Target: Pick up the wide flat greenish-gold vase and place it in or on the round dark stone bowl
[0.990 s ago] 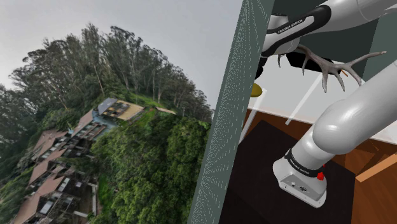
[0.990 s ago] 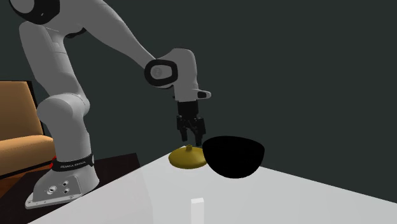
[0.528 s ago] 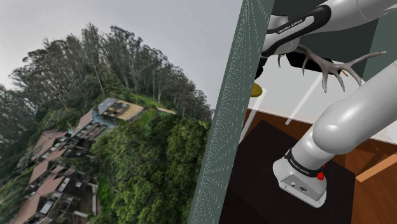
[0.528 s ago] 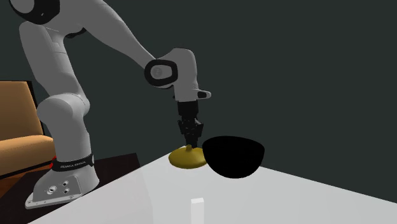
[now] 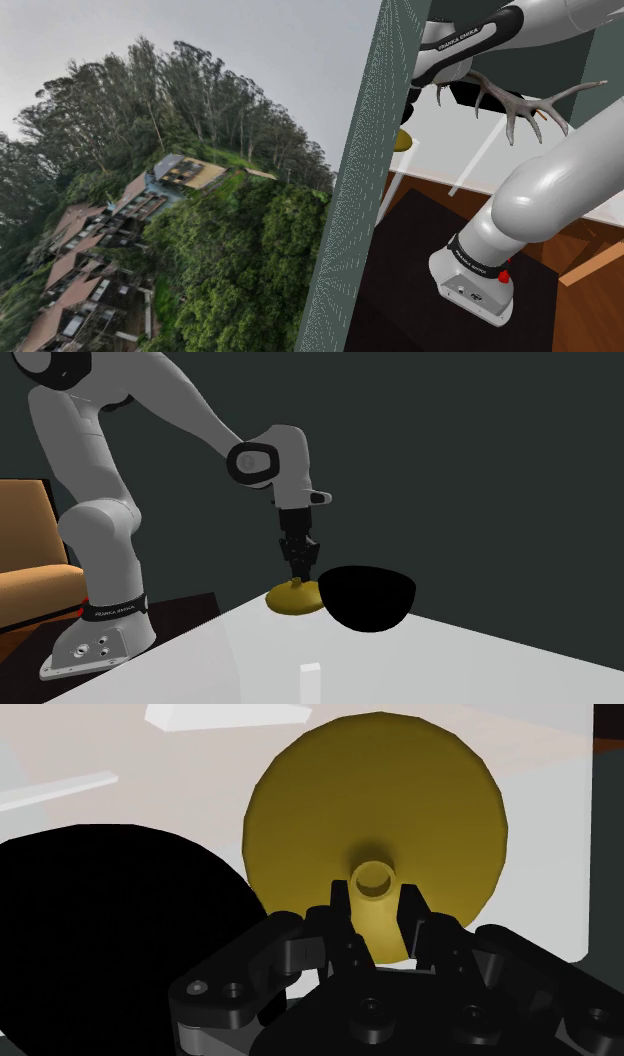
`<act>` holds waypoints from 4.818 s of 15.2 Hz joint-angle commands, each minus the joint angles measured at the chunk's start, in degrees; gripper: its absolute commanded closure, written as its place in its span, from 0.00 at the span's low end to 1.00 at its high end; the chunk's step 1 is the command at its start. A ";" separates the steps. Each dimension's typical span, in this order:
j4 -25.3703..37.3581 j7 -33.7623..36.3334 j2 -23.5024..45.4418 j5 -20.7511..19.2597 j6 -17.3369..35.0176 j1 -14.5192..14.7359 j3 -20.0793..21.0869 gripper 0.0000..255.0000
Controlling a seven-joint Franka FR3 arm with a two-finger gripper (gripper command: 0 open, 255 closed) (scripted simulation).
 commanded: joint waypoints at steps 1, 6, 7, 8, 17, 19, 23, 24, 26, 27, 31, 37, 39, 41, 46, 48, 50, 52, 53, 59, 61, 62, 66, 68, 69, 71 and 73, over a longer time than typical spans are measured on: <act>0.65 0.22 -0.90 -0.23 -1.53 -0.04 0.22 1.00; 2.67 0.59 -3.27 -0.71 -5.84 -0.17 0.80 1.00; 3.10 0.65 -3.70 -0.78 -6.70 -0.19 0.92 1.00; 3.55 0.69 -4.11 -0.84 -7.55 -0.20 1.03 1.00; 8.13 0.91 -7.09 -1.03 -15.02 -0.22 2.03 1.00; 9.27 0.92 -7.59 -1.02 -16.65 -0.20 2.24 1.00; 11.68 0.90 -8.39 -0.94 -19.85 -0.13 2.63 1.00; 12.31 0.88 -8.56 -0.92 -20.65 -0.12 2.72 1.00; 13.61 0.85 -8.85 -0.85 -22.22 -0.07 2.91 1.00; 14.27 0.83 -8.97 -0.82 -23.01 -0.05 2.99 1.00; 16.62 0.74 -9.31 -0.68 -25.68 0.04 3.28 1.00; 32.39 -6.23 3.90 4.12 -28.42 0.23 -1.22 1.00; 38.34 -8.74 8.68 6.38 -29.93 -0.20 -2.53 1.00; 44.79 -11.25 13.71 8.94 -31.83 -1.04 -3.66 1.00; 52.91 -14.47 20.91 12.72 -33.60 -3.12 -4.59 1.00; 51.19 -14.42 20.76 12.65 -32.01 -3.03 -4.54 1.00; 49.55 -14.40 20.68 12.62 -30.44 -2.95 -4.51 1.00; 47.98 -14.39 20.65 12.62 -28.89 -2.88 -4.47 1.00; 47.22 -14.40 20.67 12.63 -28.12 -2.86 -4.45 1.00; 43.02 -14.53 21.03 12.88 -23.61 -2.79 -4.35 1.00; 41.75 -14.61 21.27 13.03 -22.13 -2.79 -4.31 1.00; 41.14 -14.66 21.40 13.12 -21.40 -2.80 -4.28 1.00; 38.80 -14.92 22.09 13.55 -18.46 -2.85 -4.18 1.00; 38.80 -14.92 22.09 13.55 -18.46 -2.85 -4.18 1.00; 38.80 -14.92 22.09 13.55 -18.46 -2.85 -4.18 1.00; 38.80 -14.92 22.09 13.55 -18.46 -2.85 -4.18 1.00; 38.80 -14.92 22.09 13.55 -18.46 -2.85 -4.19 1.00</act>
